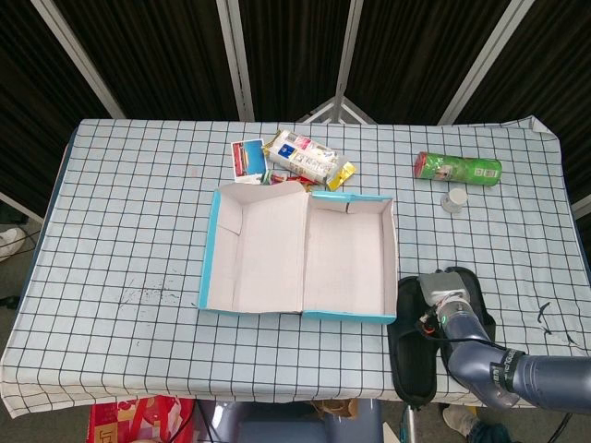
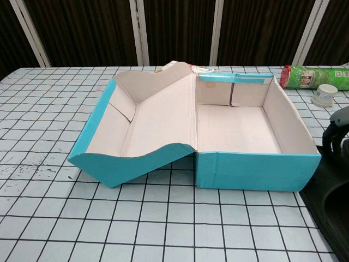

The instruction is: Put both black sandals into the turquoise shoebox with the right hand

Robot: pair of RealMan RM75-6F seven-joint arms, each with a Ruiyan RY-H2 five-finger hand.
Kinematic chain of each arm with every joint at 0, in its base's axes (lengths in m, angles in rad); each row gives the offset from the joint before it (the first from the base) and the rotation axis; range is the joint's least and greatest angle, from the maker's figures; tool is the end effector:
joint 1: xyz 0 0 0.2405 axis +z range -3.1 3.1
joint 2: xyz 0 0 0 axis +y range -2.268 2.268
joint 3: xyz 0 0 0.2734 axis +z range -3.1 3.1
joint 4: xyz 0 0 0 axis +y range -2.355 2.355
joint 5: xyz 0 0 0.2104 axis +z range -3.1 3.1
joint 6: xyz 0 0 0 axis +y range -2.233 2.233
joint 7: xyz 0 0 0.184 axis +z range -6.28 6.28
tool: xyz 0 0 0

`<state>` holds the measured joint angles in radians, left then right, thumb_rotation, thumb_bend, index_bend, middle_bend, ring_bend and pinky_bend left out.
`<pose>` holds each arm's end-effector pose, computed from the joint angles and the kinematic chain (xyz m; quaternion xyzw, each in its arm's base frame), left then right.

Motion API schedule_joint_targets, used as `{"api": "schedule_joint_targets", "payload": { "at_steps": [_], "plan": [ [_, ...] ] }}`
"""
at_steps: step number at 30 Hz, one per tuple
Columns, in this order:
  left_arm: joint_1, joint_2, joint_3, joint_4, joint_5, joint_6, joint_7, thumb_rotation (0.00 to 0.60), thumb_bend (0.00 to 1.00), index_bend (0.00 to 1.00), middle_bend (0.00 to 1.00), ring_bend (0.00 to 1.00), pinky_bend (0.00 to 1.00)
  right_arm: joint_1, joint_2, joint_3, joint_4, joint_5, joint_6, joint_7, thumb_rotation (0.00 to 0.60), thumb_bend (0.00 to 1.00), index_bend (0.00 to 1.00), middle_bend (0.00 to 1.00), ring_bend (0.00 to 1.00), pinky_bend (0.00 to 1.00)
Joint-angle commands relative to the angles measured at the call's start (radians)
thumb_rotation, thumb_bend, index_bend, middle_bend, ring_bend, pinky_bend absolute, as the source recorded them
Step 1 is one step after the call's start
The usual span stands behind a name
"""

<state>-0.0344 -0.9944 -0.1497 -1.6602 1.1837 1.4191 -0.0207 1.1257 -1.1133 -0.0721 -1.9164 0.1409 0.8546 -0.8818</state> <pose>-0.3790 0.2160 0.2345 -0.4772 -0.4401 -0.3268 0.6869 -0.2207 -0.3576 0.0496 0.7083 -0.5277 -0.0045 0.4689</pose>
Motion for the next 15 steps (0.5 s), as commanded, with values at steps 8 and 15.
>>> {"api": "schedule_joint_targets", "payload": {
  "at_steps": [8,15],
  "plan": [
    [0.000,0.000,0.000,0.000,0.000,0.003,0.002,0.600,0.37,0.13,0.05,0.00,0.09,0.013,-0.009,-0.037,0.033,0.019,-0.054,0.024,0.600,0.10,0.36,0.32,0.10,0.00],
    [-0.002,-0.002,0.000,0.000,0.000,0.002,0.006,0.600,0.37,0.13,0.05,0.00,0.09,0.013,-0.024,-0.041,0.042,-0.036,-0.034,0.060,0.600,0.12,0.44,0.42,0.17,0.00]
  ]
}}
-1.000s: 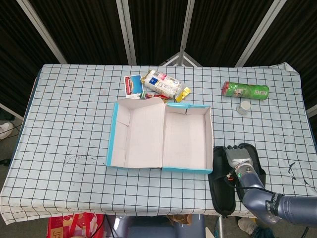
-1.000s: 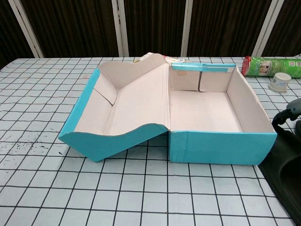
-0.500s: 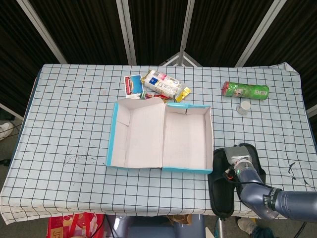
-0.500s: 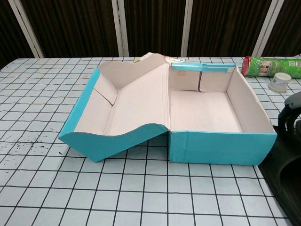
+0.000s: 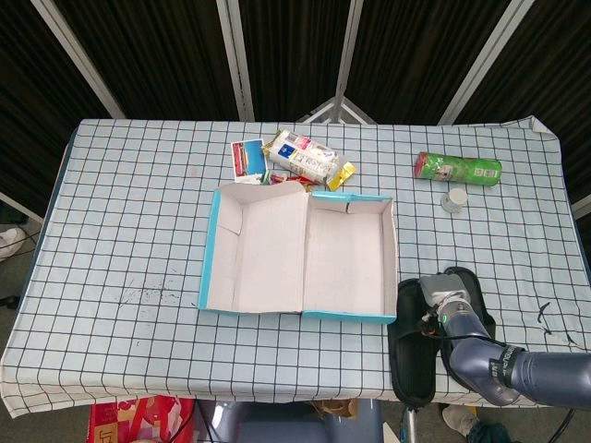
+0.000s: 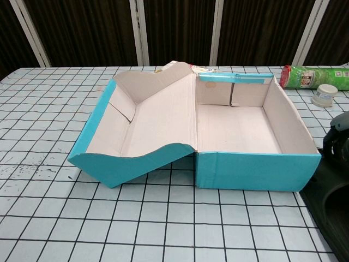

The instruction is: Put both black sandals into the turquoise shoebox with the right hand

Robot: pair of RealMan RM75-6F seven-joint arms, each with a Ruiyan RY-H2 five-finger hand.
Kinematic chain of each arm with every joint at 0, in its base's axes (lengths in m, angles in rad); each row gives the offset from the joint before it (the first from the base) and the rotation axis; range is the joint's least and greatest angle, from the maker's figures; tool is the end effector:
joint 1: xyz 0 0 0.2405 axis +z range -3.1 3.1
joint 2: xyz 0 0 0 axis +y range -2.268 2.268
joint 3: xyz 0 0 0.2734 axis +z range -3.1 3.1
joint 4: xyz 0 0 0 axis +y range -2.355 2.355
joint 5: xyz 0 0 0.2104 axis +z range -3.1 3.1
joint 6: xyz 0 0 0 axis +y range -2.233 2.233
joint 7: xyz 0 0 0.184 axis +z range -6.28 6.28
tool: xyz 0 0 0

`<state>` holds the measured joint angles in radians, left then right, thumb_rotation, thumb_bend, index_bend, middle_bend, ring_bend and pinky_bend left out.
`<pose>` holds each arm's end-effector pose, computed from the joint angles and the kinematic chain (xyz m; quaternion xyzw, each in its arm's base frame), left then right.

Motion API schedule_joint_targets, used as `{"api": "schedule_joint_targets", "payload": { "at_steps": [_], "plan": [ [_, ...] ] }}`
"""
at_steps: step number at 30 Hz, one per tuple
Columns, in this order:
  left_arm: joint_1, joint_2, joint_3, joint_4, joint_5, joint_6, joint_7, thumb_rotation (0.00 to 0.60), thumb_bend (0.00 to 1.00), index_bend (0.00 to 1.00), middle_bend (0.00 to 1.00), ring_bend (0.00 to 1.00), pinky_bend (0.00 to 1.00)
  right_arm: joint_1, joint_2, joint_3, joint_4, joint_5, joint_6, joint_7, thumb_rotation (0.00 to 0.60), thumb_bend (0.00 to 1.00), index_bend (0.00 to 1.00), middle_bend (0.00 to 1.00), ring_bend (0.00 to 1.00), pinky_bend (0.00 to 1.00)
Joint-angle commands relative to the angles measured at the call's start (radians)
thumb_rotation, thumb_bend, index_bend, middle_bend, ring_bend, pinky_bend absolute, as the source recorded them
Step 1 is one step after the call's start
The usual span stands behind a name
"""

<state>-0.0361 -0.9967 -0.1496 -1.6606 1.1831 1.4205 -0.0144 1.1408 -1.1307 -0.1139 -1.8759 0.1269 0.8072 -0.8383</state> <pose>-0.3785 0.2166 0.2338 -0.4781 -0.4387 -0.3260 0.6875 -0.2283 -0.3591 0.0440 0.7081 -0.5346 -0.0082 0.4613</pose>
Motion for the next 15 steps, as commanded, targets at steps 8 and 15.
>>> {"api": "schedule_joint_targets", "payload": {
  "at_steps": [8,15],
  "plan": [
    [0.002,0.003,-0.001,0.002,-0.001,0.000,-0.010,0.600,0.37,0.13,0.06,0.00,0.09,-0.004,-0.014,-0.007,-0.007,-0.065,0.038,0.041,0.600,0.31,0.56,0.56,0.26,0.00],
    [0.003,0.004,0.000,0.003,0.001,0.000,-0.015,0.600,0.37,0.13,0.06,0.00,0.09,0.003,-0.002,-0.012,-0.019,-0.077,0.033,0.057,0.600,0.32,0.60,0.64,0.31,0.00]
  ]
}}
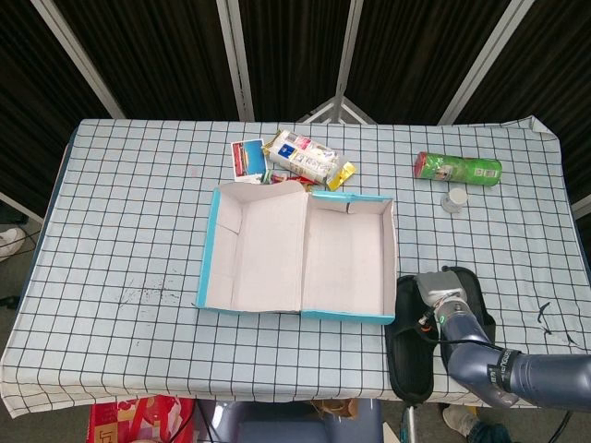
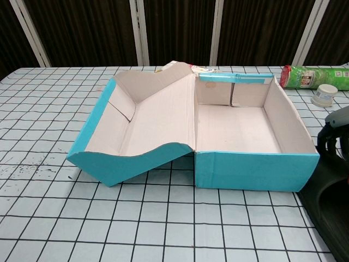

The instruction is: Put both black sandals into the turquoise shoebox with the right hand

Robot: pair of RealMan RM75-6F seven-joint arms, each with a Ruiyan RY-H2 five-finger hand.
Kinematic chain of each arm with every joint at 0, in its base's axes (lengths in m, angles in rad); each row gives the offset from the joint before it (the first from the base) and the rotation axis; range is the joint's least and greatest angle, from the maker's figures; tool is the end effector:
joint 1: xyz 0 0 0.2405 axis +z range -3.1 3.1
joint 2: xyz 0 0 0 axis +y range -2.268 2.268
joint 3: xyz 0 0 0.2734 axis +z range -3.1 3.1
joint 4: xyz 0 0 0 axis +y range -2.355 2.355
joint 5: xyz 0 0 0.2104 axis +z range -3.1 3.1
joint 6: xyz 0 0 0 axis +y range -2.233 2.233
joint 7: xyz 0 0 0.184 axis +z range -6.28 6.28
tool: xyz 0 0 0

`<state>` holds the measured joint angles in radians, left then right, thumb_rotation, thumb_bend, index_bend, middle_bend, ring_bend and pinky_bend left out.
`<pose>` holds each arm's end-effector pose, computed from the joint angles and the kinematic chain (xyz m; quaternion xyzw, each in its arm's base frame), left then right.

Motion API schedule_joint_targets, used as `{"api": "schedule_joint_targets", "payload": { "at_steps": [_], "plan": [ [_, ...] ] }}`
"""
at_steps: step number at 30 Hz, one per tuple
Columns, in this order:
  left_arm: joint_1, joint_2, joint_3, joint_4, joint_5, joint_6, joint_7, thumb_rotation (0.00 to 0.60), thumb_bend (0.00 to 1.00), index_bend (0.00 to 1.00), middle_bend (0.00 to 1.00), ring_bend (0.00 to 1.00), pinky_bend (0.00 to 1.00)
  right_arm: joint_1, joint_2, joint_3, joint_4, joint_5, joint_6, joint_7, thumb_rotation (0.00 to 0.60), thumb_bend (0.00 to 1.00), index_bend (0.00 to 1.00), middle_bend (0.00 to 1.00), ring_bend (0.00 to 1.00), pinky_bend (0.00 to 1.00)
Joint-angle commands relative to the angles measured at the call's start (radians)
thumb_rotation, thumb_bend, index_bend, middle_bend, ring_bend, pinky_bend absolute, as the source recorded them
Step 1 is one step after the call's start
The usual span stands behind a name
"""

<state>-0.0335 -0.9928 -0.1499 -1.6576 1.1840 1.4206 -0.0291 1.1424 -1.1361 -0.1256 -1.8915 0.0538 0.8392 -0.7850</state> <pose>-0.3795 0.2157 0.2358 -0.4755 -0.4402 -0.3288 0.6870 -0.2221 -0.3604 0.0434 0.7143 -0.5235 0.0105 0.4644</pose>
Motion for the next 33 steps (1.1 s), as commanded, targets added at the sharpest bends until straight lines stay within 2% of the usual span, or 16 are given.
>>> {"api": "schedule_joint_targets", "payload": {
  "at_steps": [1,7,20,33],
  "plan": [
    [0.000,0.000,0.000,0.000,0.001,0.000,-0.001,0.600,0.37,0.13,0.06,0.00,0.09,0.003,0.006,0.000,-0.006,-0.005,0.001,0.007,0.600,0.33,0.61,0.64,0.32,0.00],
    [0.000,0.000,0.000,0.000,0.001,0.000,-0.003,0.600,0.37,0.13,0.06,0.00,0.09,0.018,0.032,-0.005,-0.028,-0.001,0.007,0.012,0.600,0.37,0.63,0.65,0.33,0.00],
    [0.003,0.004,0.000,0.001,0.003,0.001,-0.014,0.600,0.37,0.13,0.06,0.00,0.09,0.039,0.124,-0.016,-0.075,0.024,0.001,0.040,0.600,0.37,0.63,0.65,0.33,0.00],
    [0.005,0.006,0.000,0.002,0.004,0.002,-0.025,0.600,0.37,0.13,0.06,0.00,0.09,0.056,0.286,0.014,-0.164,0.003,0.019,0.087,0.600,0.39,0.63,0.65,0.33,0.00]
  ]
}}
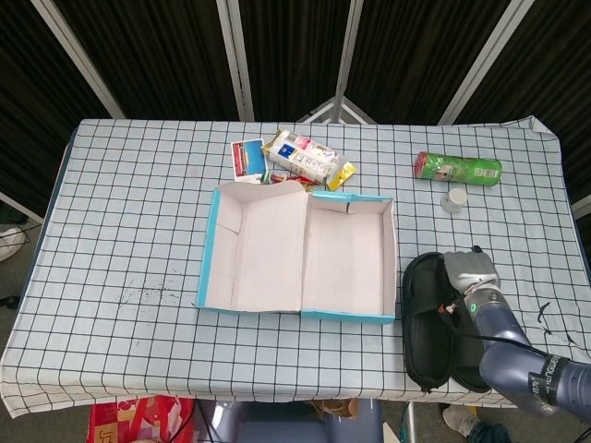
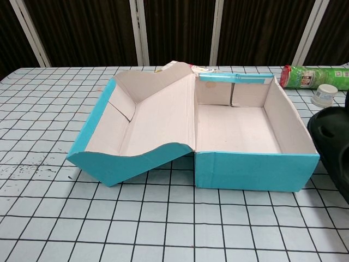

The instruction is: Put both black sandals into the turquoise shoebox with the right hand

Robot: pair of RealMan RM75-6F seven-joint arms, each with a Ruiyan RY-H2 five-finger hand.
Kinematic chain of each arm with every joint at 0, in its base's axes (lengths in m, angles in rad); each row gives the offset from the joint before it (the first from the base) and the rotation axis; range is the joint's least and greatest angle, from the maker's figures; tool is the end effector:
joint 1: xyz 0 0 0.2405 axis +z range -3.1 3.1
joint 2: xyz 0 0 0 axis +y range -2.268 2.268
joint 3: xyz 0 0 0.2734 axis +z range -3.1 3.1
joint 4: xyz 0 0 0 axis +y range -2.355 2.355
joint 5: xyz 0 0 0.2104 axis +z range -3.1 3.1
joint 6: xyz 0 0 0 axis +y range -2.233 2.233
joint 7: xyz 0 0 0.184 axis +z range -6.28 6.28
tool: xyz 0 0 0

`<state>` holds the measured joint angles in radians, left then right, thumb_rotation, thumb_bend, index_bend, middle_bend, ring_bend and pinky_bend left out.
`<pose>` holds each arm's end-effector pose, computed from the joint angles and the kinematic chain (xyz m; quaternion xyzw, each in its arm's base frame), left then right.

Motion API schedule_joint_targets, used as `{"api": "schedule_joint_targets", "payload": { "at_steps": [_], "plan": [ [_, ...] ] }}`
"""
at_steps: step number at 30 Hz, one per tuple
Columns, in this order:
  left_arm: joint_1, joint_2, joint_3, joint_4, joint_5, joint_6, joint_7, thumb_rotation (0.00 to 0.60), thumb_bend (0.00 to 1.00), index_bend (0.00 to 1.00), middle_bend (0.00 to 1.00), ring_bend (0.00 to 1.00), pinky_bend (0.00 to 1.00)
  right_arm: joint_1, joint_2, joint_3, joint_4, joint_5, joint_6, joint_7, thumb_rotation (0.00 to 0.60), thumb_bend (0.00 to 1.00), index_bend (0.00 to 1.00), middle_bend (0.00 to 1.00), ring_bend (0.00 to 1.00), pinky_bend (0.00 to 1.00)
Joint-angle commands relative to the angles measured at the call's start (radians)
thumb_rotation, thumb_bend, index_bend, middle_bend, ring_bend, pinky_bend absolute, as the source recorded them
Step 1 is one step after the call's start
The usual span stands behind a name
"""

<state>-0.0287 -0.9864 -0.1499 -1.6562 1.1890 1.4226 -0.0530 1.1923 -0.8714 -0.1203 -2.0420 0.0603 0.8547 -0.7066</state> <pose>-0.3798 0.2142 0.2385 -0.4719 -0.4427 -0.3348 0.6850 -0.2016 -0.3683 0.1280 0.6718 -0.5278 0.0573 0.5166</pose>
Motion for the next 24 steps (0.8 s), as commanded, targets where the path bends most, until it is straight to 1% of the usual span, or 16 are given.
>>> {"api": "schedule_joint_targets", "payload": {
  "at_steps": [1,7,11,17,21,22,23,24],
  "plan": [
    [0.000,0.000,0.000,0.001,-0.001,-0.001,-0.002,0.600,0.37,0.13,0.06,0.00,0.09,0.008,0.030,0.011,-0.018,-0.003,0.003,0.009,0.600,0.39,0.63,0.65,0.33,0.00],
    [-0.001,0.001,-0.001,0.003,-0.002,-0.004,-0.006,0.600,0.37,0.13,0.06,0.00,0.09,0.026,0.080,0.031,-0.043,0.007,0.012,0.012,0.600,0.39,0.63,0.65,0.33,0.00],
    [-0.002,-0.001,-0.002,0.005,-0.005,-0.006,-0.005,0.600,0.37,0.13,0.06,0.00,0.09,0.043,0.118,0.069,-0.066,0.009,0.028,0.026,0.600,0.38,0.63,0.65,0.33,0.00],
    [-0.003,0.000,-0.002,0.007,-0.005,-0.011,-0.011,0.600,0.37,0.13,0.06,0.00,0.09,0.033,0.129,0.164,-0.069,-0.017,0.041,0.124,0.600,0.39,0.63,0.65,0.33,0.00],
    [-0.001,0.002,-0.002,0.008,-0.006,-0.010,-0.017,0.600,0.37,0.13,0.06,0.00,0.09,0.016,0.120,0.200,-0.067,-0.047,0.061,0.171,0.600,0.39,0.65,0.65,0.33,0.00],
    [0.000,0.003,-0.003,0.009,-0.005,-0.009,-0.020,0.600,0.37,0.13,0.06,0.00,0.09,0.005,0.112,0.219,-0.066,-0.060,0.071,0.202,0.600,0.40,0.65,0.65,0.34,0.00],
    [0.001,0.004,-0.002,0.008,-0.002,-0.008,-0.023,0.600,0.37,0.13,0.06,0.00,0.09,-0.012,0.098,0.256,-0.062,-0.069,0.078,0.265,0.600,0.40,0.66,0.65,0.34,0.00],
    [0.001,0.004,-0.002,0.008,-0.001,-0.008,-0.025,0.600,0.37,0.13,0.06,0.00,0.09,-0.028,0.085,0.282,-0.054,-0.080,0.081,0.314,0.600,0.41,0.66,0.65,0.34,0.00]
  ]
}}
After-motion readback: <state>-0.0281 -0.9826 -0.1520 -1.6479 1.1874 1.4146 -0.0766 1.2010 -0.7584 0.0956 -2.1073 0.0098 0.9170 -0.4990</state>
